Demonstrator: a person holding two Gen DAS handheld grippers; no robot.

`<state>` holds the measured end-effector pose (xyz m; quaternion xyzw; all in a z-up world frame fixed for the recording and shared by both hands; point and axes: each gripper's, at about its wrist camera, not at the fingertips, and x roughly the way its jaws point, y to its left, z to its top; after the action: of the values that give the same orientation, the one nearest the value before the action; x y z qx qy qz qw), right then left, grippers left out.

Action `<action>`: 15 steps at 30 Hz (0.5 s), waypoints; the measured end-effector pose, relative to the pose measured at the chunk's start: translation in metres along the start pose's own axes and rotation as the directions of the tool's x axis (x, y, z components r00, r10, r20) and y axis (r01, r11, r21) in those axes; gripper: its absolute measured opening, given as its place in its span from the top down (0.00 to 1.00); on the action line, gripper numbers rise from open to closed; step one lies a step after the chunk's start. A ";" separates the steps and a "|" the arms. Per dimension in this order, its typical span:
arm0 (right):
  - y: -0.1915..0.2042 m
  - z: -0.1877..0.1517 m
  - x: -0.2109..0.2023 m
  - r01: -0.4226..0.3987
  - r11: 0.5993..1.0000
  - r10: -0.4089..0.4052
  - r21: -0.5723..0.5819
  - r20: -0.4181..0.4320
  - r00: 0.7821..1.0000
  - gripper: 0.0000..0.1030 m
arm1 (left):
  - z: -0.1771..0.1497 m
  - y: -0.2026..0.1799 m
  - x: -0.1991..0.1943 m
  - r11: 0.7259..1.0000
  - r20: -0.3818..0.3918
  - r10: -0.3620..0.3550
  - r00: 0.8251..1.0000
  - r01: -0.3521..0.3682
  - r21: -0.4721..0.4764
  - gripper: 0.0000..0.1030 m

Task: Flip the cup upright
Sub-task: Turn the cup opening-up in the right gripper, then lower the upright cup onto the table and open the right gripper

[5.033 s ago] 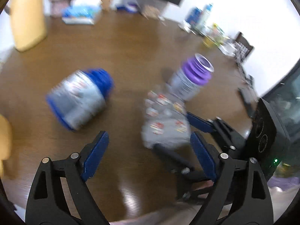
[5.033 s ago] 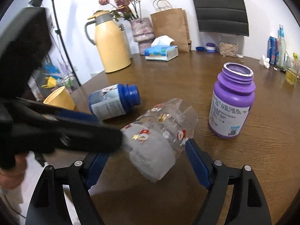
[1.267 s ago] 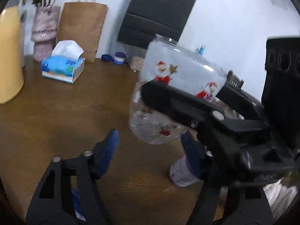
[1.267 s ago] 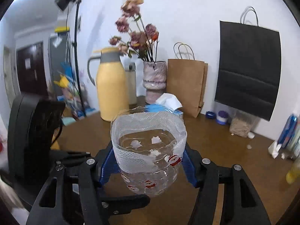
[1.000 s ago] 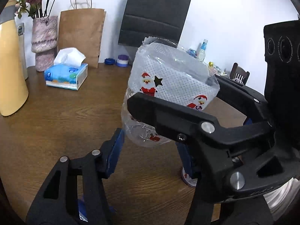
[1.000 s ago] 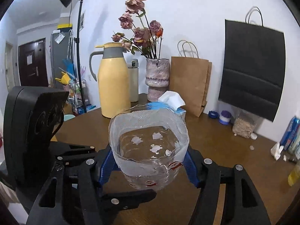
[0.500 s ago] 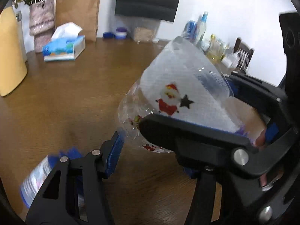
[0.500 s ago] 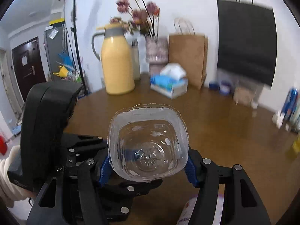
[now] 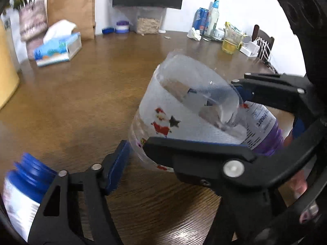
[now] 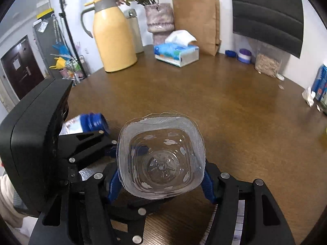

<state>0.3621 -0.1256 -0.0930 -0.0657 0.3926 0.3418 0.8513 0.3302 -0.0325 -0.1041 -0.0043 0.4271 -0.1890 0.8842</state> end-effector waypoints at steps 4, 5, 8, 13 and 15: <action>-0.004 -0.001 -0.007 0.002 1.000 -0.002 0.027 0.002 1.000 0.33 | -0.004 -0.004 0.002 0.999 0.008 0.007 1.000 -0.007 0.032 0.39; -0.003 0.000 -0.009 0.007 1.000 -0.007 0.023 0.001 1.000 0.33 | -0.004 -0.004 0.002 0.999 0.007 0.002 1.000 -0.002 0.033 0.39; -0.004 -0.002 -0.015 0.040 0.999 -0.040 0.023 0.004 0.999 0.33 | -0.004 -0.002 0.006 1.000 -0.025 0.008 1.000 -0.007 0.017 0.35; -0.010 -0.007 -0.036 0.029 0.997 -0.031 0.066 0.039 0.999 0.30 | -0.007 -0.003 0.006 0.999 -0.039 0.043 0.998 -0.041 0.028 0.26; -0.010 -0.007 -0.046 0.028 0.997 -0.032 0.071 0.060 0.998 0.23 | -0.008 -0.004 0.002 0.997 -0.024 0.067 0.997 -0.066 0.030 0.16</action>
<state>0.3428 -0.1606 -0.0670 -0.0312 0.3772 0.3168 0.8697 0.3239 -0.0356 -0.1103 0.0253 0.4350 -0.1658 0.8847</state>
